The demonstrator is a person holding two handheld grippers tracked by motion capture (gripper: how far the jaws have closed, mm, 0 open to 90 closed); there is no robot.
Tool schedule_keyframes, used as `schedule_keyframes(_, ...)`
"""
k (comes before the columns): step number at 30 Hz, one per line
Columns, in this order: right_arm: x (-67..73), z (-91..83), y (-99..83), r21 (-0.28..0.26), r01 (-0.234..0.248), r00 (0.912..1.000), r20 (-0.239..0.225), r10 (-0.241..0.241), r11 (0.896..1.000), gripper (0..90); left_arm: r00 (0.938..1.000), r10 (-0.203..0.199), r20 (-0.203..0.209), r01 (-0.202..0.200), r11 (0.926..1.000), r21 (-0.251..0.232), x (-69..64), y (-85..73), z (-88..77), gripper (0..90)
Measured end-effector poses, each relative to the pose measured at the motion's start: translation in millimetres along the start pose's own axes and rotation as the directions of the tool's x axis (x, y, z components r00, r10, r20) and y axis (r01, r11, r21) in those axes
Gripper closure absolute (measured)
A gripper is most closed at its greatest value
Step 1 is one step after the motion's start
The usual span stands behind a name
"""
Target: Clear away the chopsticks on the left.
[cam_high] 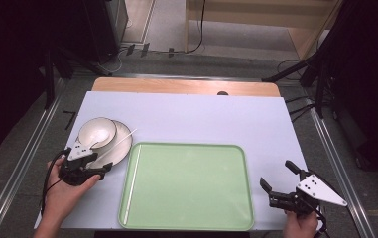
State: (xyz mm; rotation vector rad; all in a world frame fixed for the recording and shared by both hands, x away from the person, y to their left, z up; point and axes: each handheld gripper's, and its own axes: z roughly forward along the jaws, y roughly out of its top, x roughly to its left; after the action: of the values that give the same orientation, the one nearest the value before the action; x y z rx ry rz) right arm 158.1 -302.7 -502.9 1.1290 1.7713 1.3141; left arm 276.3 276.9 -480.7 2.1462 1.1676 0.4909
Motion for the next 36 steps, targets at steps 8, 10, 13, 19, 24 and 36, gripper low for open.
schedule_keyframes(8,0.7,0.1,-0.3,0.005,-0.002,1.0,0.002,0.002,1.0,1.6,0.9981,-0.015,-0.059,0.017,0.9994,0.03,9.4,-0.2,9.8,59.0)
schedule_keyframes(10,0.7,0.2,-0.3,0.006,-0.002,1.0,0.002,0.002,1.0,1.6,0.9989,-0.016,-0.044,0.018,0.9991,0.038,11.4,-0.7,13.2,60.5)
schedule_keyframes(13,1.0,1.2,-0.6,0.007,0.001,1.0,0.0,-0.001,1.0,1.6,0.9992,-0.011,-0.039,0.012,0.9991,0.041,11.7,-0.7,16.6,72.0)
schedule_keyframes(19,1.3,1.7,-0.6,0.007,0.002,1.0,0.001,-0.002,1.0,1.6,0.9999,0.012,-0.004,-0.012,0.9978,0.065,10.2,-0.2,18.8,84.1)
schedule_keyframes(24,1.1,1.0,-0.5,0.007,0.0,1.0,0.001,0.0,1.0,1.6,0.9993,0.036,0.006,-0.036,0.9981,0.05,3.6,2.2,13.8,84.8)
schedule_keyframes(36,-0.2,-0.8,0.0,0.0,0.003,1.0,0.005,-0.003,1.0,1.6,0.9945,0.013,0.104,-0.015,0.9997,0.02,-45.0,4.9,0.4,84.9)
